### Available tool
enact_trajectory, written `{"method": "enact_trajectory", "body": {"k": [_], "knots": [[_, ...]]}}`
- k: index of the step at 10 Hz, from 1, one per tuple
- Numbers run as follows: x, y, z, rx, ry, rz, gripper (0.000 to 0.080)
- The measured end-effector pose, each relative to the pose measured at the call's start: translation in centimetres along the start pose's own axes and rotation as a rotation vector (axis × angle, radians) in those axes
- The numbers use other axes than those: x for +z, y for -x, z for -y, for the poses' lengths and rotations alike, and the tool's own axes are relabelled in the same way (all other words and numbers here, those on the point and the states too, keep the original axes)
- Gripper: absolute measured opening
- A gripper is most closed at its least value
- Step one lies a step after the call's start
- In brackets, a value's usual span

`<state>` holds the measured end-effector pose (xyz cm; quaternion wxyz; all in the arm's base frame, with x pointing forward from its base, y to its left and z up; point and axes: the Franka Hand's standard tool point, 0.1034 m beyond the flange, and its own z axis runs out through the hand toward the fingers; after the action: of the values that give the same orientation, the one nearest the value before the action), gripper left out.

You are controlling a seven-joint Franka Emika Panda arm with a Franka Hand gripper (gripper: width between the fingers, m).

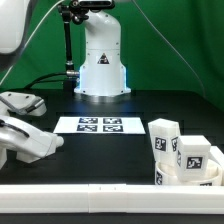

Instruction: Assemble stool

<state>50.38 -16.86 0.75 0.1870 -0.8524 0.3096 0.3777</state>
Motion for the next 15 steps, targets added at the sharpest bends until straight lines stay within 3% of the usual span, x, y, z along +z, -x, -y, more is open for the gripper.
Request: {"method": "enact_trajectory", "body": {"k": [2,4,6,7,8,13,14,15], "knots": [[-0.6,0.4,0.4,0.021,0.001,-0.001,0.0337],[-3.0,2.6,3.0,0.057,0.002,-0.039,0.0337],[-3.6,5.0,5.3,0.134,-0.004,-0.051,0.0338],[-3.7,6.5,7.2,0.184,-0.002,-0.054,0.0338],[-3.5,7.1,8.3,0.201,0.003,-0.054,0.0338],[-4.1,5.9,8.8,0.179,-0.008,-0.133,0.0338],[-4.8,5.5,9.7,0.164,-0.021,-0.217,0.0340],[-5.0,6.2,10.9,0.150,-0.037,-0.294,0.0340]]}}
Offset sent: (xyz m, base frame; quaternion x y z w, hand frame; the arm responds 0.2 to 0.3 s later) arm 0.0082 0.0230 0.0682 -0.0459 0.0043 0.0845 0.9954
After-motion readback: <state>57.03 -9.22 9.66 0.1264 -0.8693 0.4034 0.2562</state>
